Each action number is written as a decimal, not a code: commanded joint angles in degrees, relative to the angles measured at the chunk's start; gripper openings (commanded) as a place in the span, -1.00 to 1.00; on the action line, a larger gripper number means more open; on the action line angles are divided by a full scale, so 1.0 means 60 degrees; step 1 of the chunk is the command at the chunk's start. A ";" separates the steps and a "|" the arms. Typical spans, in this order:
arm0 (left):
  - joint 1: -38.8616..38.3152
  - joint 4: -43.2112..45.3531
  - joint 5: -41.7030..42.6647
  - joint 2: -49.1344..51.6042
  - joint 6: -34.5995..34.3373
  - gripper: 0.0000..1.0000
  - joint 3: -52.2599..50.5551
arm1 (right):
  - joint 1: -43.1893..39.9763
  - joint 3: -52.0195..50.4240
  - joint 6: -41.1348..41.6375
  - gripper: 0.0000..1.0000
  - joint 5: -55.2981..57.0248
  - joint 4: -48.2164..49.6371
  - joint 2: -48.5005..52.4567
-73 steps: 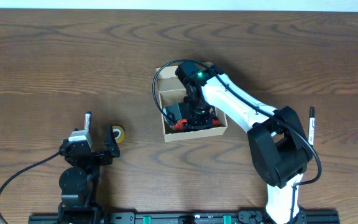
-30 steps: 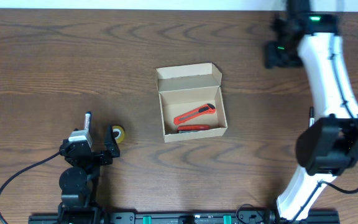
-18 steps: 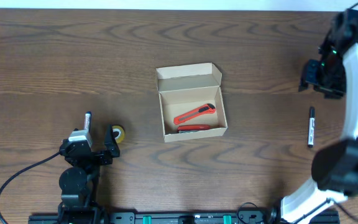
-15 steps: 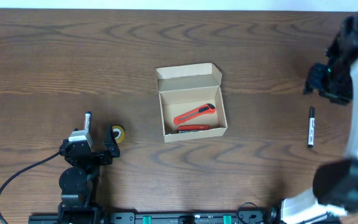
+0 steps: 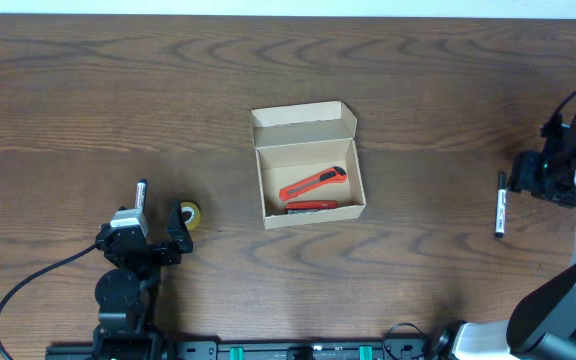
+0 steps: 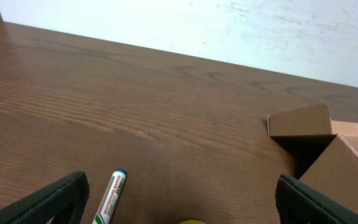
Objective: Pack container
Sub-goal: 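Grasp the black marker with the right gripper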
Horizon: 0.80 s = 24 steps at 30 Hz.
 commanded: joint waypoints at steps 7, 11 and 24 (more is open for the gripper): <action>0.0058 -0.0280 0.0142 0.0007 -0.0109 0.91 -0.0262 | -0.0117 -0.0925 -0.1111 0.35 -0.0076 0.1508 0.0390; 0.0058 -0.0280 0.0142 0.0007 -0.0109 0.91 -0.0262 | -0.0117 -0.1038 -0.1089 0.35 -0.0080 0.1617 0.0951; 0.0058 -0.0280 0.0142 0.0007 -0.0109 0.91 -0.0262 | -0.0109 -0.1038 -0.0790 0.49 -0.0186 0.2014 0.2539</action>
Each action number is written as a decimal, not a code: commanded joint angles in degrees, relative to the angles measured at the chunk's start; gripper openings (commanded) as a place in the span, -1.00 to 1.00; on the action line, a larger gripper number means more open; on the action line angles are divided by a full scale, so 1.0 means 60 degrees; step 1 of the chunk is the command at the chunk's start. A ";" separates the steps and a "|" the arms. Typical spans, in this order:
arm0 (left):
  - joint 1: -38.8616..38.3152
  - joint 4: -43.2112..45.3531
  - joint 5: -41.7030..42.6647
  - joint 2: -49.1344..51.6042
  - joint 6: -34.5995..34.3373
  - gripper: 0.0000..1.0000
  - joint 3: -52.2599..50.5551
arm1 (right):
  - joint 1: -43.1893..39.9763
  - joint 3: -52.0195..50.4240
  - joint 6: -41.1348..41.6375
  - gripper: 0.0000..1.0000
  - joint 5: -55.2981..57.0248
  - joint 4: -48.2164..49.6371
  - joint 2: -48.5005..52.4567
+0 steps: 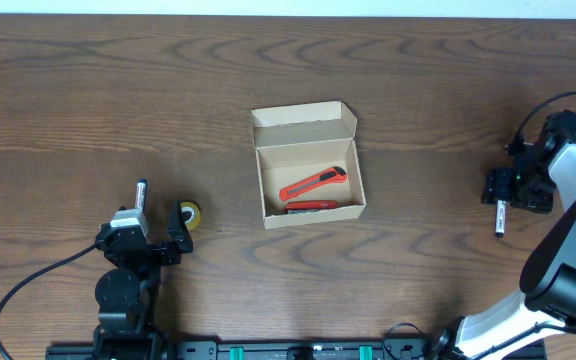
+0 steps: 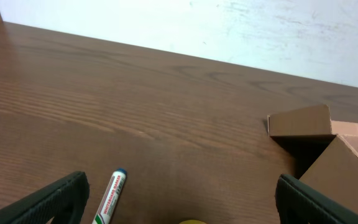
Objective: Pack container
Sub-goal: 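Grasp the black marker with the right gripper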
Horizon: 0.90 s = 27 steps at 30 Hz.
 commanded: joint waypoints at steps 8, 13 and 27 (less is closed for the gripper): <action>0.0058 -0.0280 0.0142 0.0007 -0.0109 0.91 -0.0262 | -0.0106 -0.0036 0.0120 0.72 -0.0142 0.0426 0.0106; 0.0058 -0.0280 0.0142 0.0007 -0.0109 0.91 -0.0262 | -0.0106 -0.0040 0.0117 0.77 -0.0142 0.0528 0.0120; 0.0058 -0.0280 0.0142 0.0007 -0.0109 0.91 -0.0262 | -0.0106 -0.0076 0.0124 0.86 -0.0284 0.0616 0.0827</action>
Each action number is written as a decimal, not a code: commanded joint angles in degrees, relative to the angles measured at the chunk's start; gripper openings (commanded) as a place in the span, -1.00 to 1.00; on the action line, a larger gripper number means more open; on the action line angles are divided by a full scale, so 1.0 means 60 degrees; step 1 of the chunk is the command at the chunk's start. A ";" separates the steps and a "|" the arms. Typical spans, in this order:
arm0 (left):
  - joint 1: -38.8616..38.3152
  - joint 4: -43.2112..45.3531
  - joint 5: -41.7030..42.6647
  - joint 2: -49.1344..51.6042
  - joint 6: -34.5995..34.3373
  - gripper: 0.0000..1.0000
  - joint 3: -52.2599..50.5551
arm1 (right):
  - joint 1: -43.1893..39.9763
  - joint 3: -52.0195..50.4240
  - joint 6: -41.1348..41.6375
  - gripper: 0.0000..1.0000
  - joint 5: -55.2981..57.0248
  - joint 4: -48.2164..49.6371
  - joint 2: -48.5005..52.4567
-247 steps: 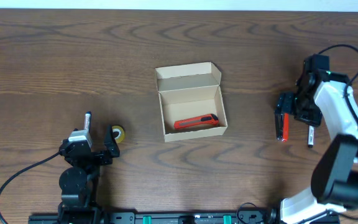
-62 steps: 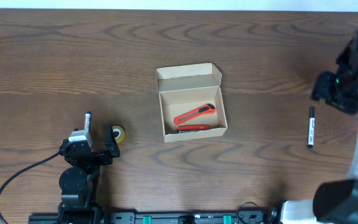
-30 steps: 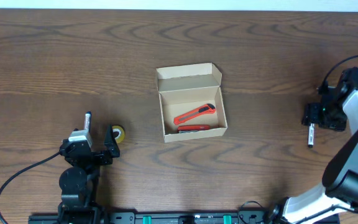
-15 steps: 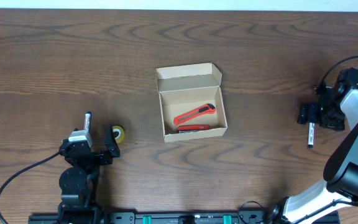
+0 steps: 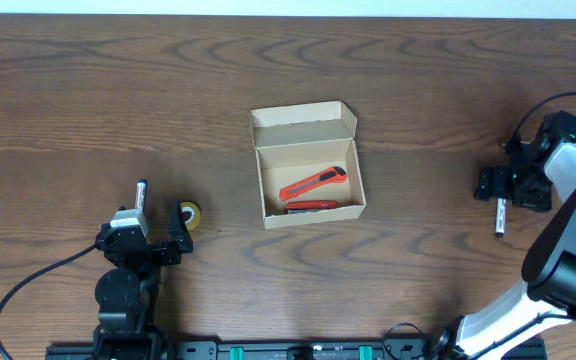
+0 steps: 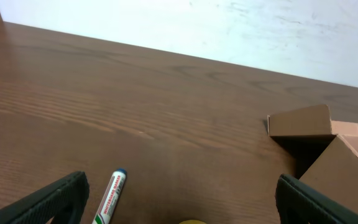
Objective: Pack container
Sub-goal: 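Grasp the black marker with the right gripper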
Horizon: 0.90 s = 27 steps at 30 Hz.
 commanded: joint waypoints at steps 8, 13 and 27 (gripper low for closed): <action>0.0058 -0.0280 0.0142 0.0007 -0.0109 0.91 -0.0262 | -0.0106 -0.0102 0.0131 0.01 -0.0415 -0.0007 0.0823; 0.0058 -0.0280 0.0138 0.0007 -0.0109 0.91 -0.0262 | -0.0106 -0.0106 0.0441 -0.97 -0.0470 0.0069 0.0871; 0.0058 -0.0280 0.0142 0.0007 -0.0109 0.91 -0.0262 | 0.0423 0.0321 0.1235 -0.97 -0.2211 -0.0171 0.0058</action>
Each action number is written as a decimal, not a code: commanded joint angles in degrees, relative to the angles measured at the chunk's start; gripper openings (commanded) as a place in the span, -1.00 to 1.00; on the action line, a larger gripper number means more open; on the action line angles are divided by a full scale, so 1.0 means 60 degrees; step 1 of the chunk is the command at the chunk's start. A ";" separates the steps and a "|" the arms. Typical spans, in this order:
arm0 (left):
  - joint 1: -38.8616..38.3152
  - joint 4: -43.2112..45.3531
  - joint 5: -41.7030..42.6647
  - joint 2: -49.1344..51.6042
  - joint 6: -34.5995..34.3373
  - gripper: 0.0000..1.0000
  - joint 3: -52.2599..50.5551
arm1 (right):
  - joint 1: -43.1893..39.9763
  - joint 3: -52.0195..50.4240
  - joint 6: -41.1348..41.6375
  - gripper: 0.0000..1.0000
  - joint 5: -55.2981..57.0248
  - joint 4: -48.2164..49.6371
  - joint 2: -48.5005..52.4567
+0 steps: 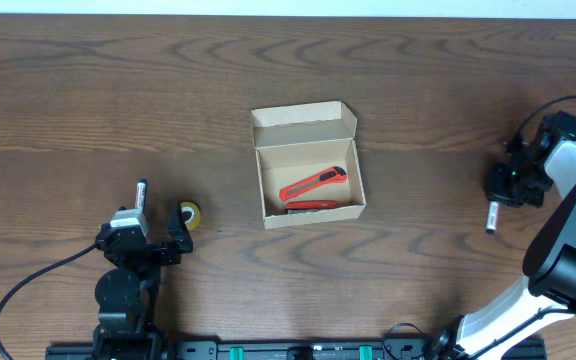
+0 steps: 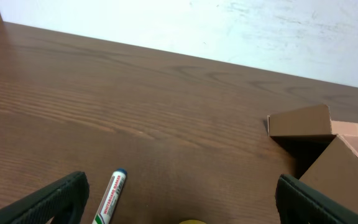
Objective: Pack container
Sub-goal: 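Grasp the black marker with the right gripper, then place the black marker into the box and open the right gripper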
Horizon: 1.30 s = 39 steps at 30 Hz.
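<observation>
An open cardboard box (image 1: 308, 165) stands mid-table with a red utility knife (image 1: 313, 182) and a second red tool (image 1: 311, 205) inside; its side also shows in the left wrist view as the box (image 2: 347, 168). My left gripper (image 1: 160, 222) rests open at the front left. Between its fingers lie a whiteboard marker (image 2: 112, 198) and the top of a yellow tape roll (image 2: 191, 221). From above, the whiteboard marker (image 1: 140, 194) and yellow roll (image 1: 190, 214) flank that gripper. At the far right my right gripper (image 1: 508, 186) is shut on a black marker (image 1: 490, 213), whose light end sticks out toward the front.
The brown wooden table (image 1: 88, 90) runs to a pale wall at the back. The box's lid flap (image 1: 303, 118) stands open on its far side. A black cable (image 1: 28, 285) trails from the left arm's base at the front left.
The right gripper has narrowed onto the black marker. The marker now sits slightly further left, with only its front end showing. The left arm has not moved.
The right gripper first hung to the right of the black marker lying on the table. It then stood over the marker's far end, spread wide at both later moments. Now it is shut on the marker. The left gripper, whiteboard marker, tape and box stayed put.
</observation>
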 commanded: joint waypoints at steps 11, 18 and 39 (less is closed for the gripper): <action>0.0058 -0.0280 0.0142 0.0007 -0.0109 0.91 -0.0262 | 0.3166 0.1701 -0.1446 -0.97 -0.3169 -0.0259 -0.3858; 0.0058 -0.0280 0.0138 0.0007 -0.0109 0.91 -0.0262 | 0.6404 0.3136 -0.5439 -0.98 -0.3563 -0.1337 -0.4659; 0.0058 -0.0277 0.0142 0.0007 -0.0109 0.91 -0.0262 | 0.9653 0.3279 -1.1052 -0.98 -0.1359 -0.3213 -0.1683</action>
